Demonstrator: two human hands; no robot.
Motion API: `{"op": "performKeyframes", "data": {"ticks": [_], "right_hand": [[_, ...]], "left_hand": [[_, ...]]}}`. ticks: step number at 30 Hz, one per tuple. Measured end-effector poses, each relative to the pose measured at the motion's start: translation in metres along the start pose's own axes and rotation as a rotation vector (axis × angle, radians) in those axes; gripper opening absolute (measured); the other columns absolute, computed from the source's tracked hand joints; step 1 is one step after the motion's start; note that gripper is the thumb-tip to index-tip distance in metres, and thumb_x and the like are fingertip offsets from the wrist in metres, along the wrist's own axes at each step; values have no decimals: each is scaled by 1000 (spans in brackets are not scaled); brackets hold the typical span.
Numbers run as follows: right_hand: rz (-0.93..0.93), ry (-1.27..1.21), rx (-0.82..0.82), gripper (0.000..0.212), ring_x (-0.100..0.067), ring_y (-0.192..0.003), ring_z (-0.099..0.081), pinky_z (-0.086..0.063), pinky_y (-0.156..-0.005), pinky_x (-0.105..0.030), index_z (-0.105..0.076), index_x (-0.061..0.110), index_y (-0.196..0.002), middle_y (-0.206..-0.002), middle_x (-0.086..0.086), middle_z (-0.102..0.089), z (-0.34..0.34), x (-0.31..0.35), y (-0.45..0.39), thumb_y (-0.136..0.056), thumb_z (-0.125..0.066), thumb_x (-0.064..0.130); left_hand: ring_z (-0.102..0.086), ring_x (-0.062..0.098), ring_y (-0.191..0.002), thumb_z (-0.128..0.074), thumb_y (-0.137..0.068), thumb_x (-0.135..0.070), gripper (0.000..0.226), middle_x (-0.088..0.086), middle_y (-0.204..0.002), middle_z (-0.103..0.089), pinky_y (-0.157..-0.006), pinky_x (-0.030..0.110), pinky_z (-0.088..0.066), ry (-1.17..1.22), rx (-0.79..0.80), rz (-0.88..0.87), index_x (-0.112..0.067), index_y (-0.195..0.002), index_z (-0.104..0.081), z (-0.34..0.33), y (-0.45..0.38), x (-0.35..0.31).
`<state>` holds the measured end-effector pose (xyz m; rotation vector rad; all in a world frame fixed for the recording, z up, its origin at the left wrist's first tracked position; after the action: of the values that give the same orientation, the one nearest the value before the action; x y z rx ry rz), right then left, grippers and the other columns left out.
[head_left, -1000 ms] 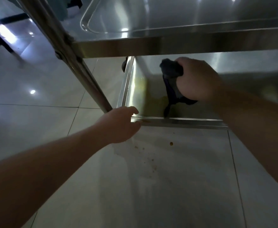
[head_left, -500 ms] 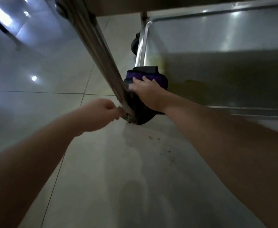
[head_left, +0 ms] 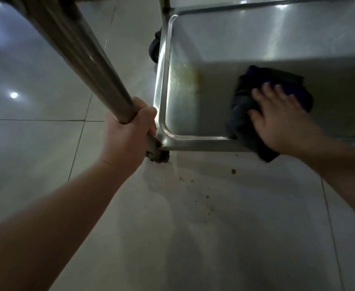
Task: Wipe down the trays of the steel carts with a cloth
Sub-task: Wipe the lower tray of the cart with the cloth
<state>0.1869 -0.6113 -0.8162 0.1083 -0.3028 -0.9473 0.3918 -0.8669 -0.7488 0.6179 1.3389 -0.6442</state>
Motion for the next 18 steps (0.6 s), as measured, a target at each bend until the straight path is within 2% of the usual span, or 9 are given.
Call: {"op": "performKeyframes", "data": {"ticks": [3,5,7,10,13,15,16,18], "right_hand": [[-274,-19,-50,69,-38,-159,-3,-3,-128,-57,-20,14,-164,-174,-13,-7,13,-20,-31,-104,-25,46],[-296,-44,-64,68,-37,-159,1,2,-127,-55,-16,15,-166,-174,-12,-2,11,19,-53,-104,-24,44],[-109,-50,-60,67,-33,-160,3,3,-128,-53,-13,22,-167,-175,-7,-1,4,88,-70,-104,-22,45],[297,-12,8,64,-23,-161,3,3,-129,-47,-13,31,-166,-175,2,-3,-16,175,-54,-105,-19,47],[655,58,109,64,-10,-159,7,8,-128,-36,-10,39,-165,-173,13,-1,-30,175,-10,-103,-13,57],[695,114,128,70,-8,-159,3,6,-127,-32,-13,40,-164,-172,15,-3,-25,140,-5,-98,-14,62],[633,132,105,75,-12,-160,-1,2,-128,-33,-16,37,-165,-173,11,-7,-18,117,-17,-95,-14,64],[395,117,21,79,-19,-160,-6,-1,-128,-38,-18,31,-166,-174,4,-10,0,80,-55,-93,-13,63]], "left_hand": [[-47,23,-60,-61,-67,-22,19,0,-52,-47,-58,27,-44,38,-21,-6,-24,-52,-50,-2,1,-3],[-45,23,-58,-59,-67,-17,19,1,-51,-45,-56,26,-42,45,-22,-19,-20,-52,-48,-4,1,-6],[-43,25,-57,-56,-70,-11,21,3,-50,-43,-56,28,-40,46,-26,-31,-17,-53,-46,-4,2,-8],[-41,25,-56,-53,-72,-6,20,4,-51,-42,-56,31,-38,61,-30,-30,-12,-56,-44,-5,3,-8],[-42,21,-55,-53,-72,-6,18,4,-52,-43,-55,30,-39,61,-13,-26,-12,-57,-46,-6,3,-7],[-43,23,-56,-56,-68,-15,15,3,-52,-43,-56,32,-38,31,-20,-29,-17,-55,-47,-4,2,-6],[-43,24,-57,-56,-65,-20,14,3,-52,-43,-56,33,-37,16,-24,-30,-19,-55,-47,-3,1,-5],[-42,25,-57,-55,-63,-26,12,3,-52,-43,-57,35,-36,6,-27,-34,-22,-54,-47,-3,1,-4]]}}
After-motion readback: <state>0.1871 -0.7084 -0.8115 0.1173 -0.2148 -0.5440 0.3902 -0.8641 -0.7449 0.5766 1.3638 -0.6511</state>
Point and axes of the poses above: each hand's wrist, its own y-axis away from the middle knuckle, its own z-axis out of the back of the hand, x = y × z, the point moved 10 cm from there along -y, towards the middle knuckle
